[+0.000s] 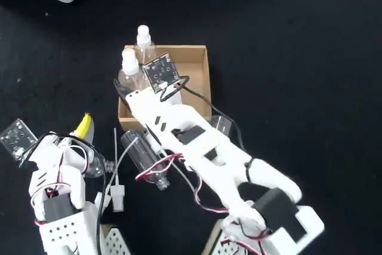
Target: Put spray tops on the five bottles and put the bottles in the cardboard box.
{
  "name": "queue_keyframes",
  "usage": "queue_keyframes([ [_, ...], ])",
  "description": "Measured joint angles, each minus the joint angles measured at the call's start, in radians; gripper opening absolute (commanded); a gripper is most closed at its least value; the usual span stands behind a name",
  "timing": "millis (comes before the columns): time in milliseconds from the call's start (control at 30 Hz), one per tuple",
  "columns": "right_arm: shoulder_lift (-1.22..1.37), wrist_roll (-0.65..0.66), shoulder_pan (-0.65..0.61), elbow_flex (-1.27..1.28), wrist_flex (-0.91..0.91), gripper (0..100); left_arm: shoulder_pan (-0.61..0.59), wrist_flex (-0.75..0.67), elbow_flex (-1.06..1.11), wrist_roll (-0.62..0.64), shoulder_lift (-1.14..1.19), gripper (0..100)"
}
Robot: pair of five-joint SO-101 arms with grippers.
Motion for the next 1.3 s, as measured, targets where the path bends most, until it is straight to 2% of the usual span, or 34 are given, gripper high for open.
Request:
queue_keyframes([
  [367, 0.17, 0.0, 0.041, -0.002, -0.163, 5.1, 0.0, 0.0, 0.0, 0.0, 0.0, 30],
  [1300, 0.379, 0.0, 0.064, -0.172, -0.175, 5.1, 0.0, 0.0, 0.0, 0.0, 0.0, 30],
])
